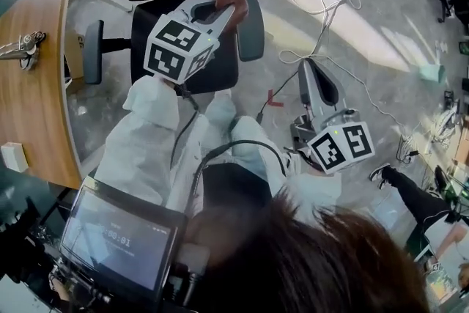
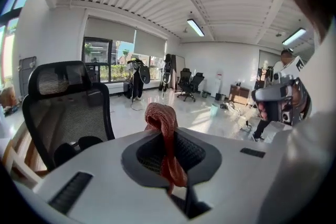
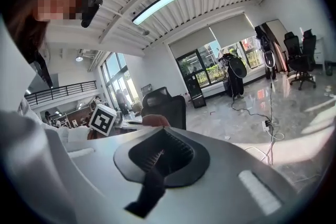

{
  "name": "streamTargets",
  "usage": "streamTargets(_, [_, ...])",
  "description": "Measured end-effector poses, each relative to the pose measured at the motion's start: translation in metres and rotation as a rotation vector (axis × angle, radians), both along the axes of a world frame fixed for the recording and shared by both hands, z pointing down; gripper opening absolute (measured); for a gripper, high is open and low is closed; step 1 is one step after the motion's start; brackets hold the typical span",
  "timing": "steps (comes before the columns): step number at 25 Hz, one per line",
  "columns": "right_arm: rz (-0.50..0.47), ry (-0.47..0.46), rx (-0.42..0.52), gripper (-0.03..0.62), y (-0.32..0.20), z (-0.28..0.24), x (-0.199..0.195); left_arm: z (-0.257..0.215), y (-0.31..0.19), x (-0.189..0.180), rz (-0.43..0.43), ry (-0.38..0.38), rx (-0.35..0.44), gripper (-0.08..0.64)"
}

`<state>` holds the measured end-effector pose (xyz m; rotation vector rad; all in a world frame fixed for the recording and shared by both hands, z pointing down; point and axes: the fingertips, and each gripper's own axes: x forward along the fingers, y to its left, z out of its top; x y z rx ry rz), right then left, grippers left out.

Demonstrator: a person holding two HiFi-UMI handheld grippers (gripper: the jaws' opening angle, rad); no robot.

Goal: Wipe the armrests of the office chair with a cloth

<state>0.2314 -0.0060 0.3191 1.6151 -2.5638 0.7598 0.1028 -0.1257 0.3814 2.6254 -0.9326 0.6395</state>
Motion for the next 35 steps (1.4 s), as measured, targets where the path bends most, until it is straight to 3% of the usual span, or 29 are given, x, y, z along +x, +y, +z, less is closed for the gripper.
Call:
streamTargets(4, [-0.003, -0.018, -0.082, 0.002, -0.015, 0.037, 0.011, 0.058, -0.038, 0.035, 0.121, -0.151, -0.011, 0.026])
streamTargets(9, [-0.025, -0.033, -0.163, 0.002, -0.019, 0.051, 0.031, 0.1, -0.069, 0.067, 0.253, -0.412, 0.039, 0.026])
streamTargets(14, [-0.044, -0.054, -0.193, 0.0, -0.014, 0.05, 0.028, 0.101, -0.1, 0.059, 0.299, -0.605, 0.142, 0.026])
streamTargets(19, [-0.058, -0.076, -0.249, 0.002, -0.013, 0.071, 0.03, 0.158, -0.101, 0.07, 0.463, -0.818, 0.18, 0.026])
streamTargets(22, [-0.046, -0.095, -0.277, 0.002, -0.017, 0.093, 0.04, 0.192, -0.091, 0.087, 0.575, -0.862, 0.133, 0.026])
streamTargets(25, [-0.038, -0.139, -0.296, 0.002, -0.016, 0.099, 0.041, 0.213, -0.068, 0.091, 0.654, -0.843, 0.015, 0.026])
streamTargets(28, [-0.033, -0.172, -0.298, 0.002, -0.013, 0.097, 0.04, 0.217, -0.053, 0.087, 0.681, -0.832, -0.071, 0.026])
streamTargets(35, [-0.024, -0.218, -0.284, 0.002, -0.003, 0.087, 0.039, 0.202, -0.004, 0.088, 0.721, -0.755, -0.161, 0.025])
